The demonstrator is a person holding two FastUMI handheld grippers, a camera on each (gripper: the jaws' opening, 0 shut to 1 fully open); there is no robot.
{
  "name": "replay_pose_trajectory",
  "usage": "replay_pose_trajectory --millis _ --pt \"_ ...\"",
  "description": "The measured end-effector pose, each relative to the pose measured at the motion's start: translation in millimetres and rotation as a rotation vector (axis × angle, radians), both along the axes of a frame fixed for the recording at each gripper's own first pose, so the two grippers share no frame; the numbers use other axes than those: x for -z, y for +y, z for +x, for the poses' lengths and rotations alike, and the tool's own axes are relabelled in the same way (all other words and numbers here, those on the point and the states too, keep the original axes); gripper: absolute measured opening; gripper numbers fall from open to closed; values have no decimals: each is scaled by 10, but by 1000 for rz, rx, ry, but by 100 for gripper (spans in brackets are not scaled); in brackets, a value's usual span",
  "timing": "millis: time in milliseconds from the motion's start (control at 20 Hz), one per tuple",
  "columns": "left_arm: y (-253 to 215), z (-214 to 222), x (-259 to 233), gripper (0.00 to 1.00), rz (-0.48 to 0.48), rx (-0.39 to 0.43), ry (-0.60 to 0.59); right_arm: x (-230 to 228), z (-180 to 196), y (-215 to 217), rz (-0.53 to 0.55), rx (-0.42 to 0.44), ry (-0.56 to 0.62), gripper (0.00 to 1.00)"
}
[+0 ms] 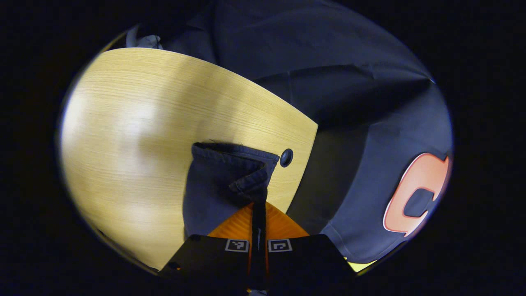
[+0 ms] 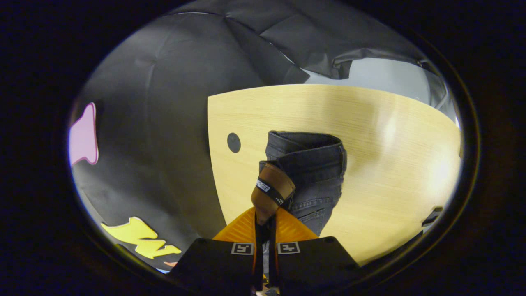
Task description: Grasp the waist and the cuffs of the jeans and fold them to make the two legs overlap; first hold the waist and fold one-third of the jeans toward the cuffs, then hold the cuffs and fold the remaining one-third in the same direction to finish folding.
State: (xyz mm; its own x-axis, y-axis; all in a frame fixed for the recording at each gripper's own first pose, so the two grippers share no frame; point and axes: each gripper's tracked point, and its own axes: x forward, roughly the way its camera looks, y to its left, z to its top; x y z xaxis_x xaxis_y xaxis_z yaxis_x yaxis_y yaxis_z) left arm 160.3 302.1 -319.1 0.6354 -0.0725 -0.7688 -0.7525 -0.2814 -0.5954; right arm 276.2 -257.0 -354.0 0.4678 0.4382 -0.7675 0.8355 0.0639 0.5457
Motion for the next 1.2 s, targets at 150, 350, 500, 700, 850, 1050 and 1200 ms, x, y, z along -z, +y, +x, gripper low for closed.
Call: replay_pose_trajectory --millis 150,350,500,700,850,1050,1200 --pt "0 210 244 4 -9 -7 24 156 79 3 7 17 19 6" --pt "-25 364 519 3 -25 -45 28 311 233 36 -3 1 15 6" --pt "-42 336 671 4 -34 -64 66 469 320 54 -34 -9 37 6" --pt "-117 407 672 4 -48 -51 73 605 407 113 -43 7 51 5" --pt "-186 384 545 13 -45 4 94 587 422 95 -44 -5 43 16" --pt "-290 315 181 60 -30 75 120 479 446 75 -50 22 23 21" --pt "-259 310 -190 100 12 101 115 301 481 -39 -74 61 -40 47"
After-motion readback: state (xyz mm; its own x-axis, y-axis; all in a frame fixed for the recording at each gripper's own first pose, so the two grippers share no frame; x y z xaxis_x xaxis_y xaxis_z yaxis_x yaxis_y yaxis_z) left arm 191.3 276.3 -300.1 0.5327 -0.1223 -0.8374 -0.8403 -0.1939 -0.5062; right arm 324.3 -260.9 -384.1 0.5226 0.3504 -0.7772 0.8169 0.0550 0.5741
